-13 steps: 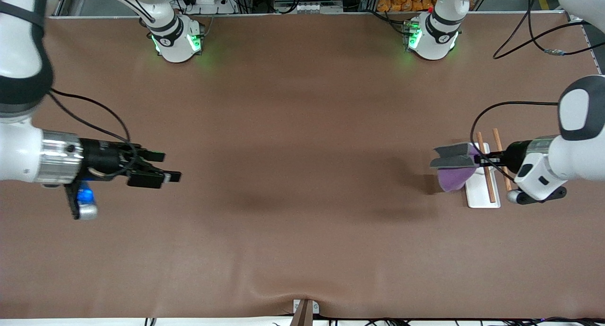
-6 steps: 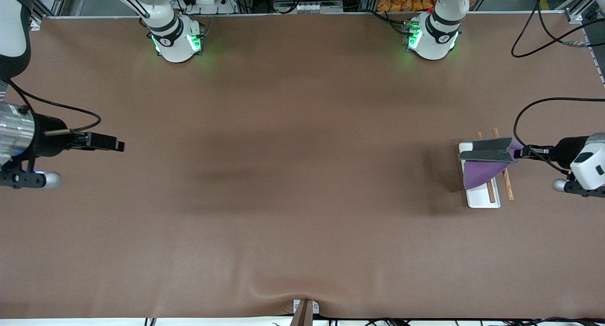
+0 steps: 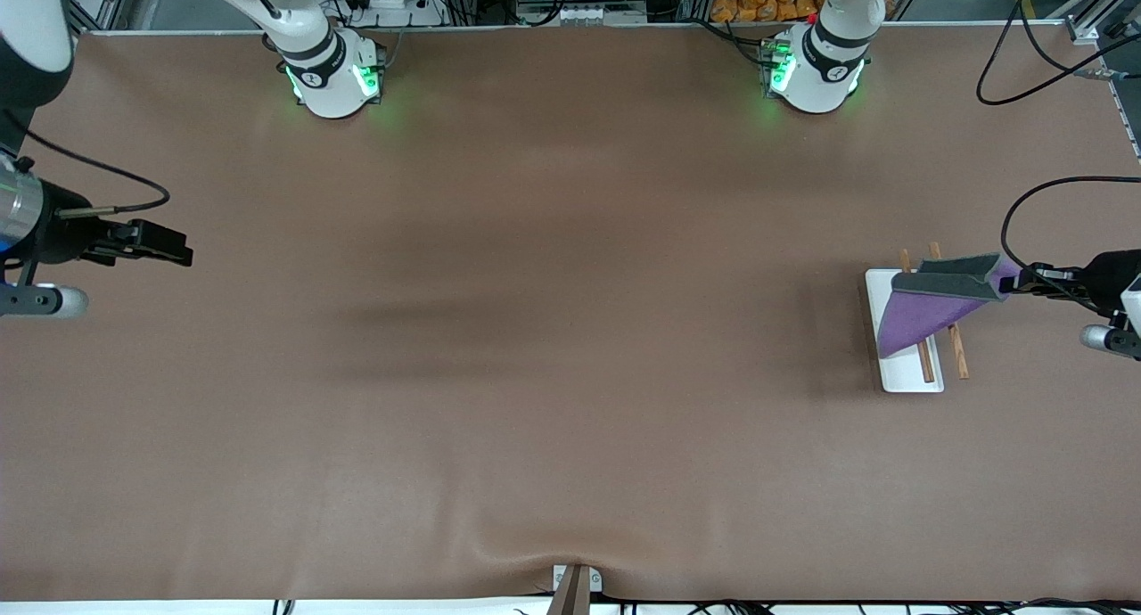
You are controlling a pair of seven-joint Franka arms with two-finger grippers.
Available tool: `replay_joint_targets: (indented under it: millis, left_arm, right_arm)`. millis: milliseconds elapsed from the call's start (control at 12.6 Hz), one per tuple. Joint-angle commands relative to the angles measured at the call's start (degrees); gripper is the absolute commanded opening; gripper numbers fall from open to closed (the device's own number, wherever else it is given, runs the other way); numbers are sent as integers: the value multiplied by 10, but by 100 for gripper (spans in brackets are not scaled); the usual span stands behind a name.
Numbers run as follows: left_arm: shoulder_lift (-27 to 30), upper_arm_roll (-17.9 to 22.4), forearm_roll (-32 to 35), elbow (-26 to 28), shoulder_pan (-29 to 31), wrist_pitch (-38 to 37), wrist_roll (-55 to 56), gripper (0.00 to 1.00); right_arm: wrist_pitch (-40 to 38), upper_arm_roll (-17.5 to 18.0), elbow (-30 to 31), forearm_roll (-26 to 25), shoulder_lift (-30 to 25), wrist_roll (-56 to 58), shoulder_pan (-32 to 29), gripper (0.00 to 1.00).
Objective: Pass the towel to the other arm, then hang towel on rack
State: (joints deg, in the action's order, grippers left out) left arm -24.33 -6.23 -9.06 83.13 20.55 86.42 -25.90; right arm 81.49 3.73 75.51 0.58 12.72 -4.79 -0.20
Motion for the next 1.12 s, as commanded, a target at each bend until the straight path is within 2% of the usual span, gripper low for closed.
replay_joint_targets:
  millis: [0, 80, 319, 637, 1036]
  left_arm:
    - [-1, -5, 5, 0, 15, -3, -19, 0]
    - [-5, -5, 5, 0, 18, -1, -19, 0]
    - [-14, -5, 5, -1, 29, 9, -39, 0]
    - [-18, -5, 2, -2, 40, 10, -63, 0]
    - [-26, -5, 2, -2, 56, 16, -103, 0]
  right_arm:
    - [100, 1, 219, -16, -154, 23, -2, 100]
    - [103, 1, 236, -16, -166, 35, -2, 100]
    - [104, -3, 222, -14, -158, 51, -21, 100]
    - [92, -3, 145, -9, -117, 70, -30, 100]
    - [92, -2, 124, -8, -110, 66, -23, 100]
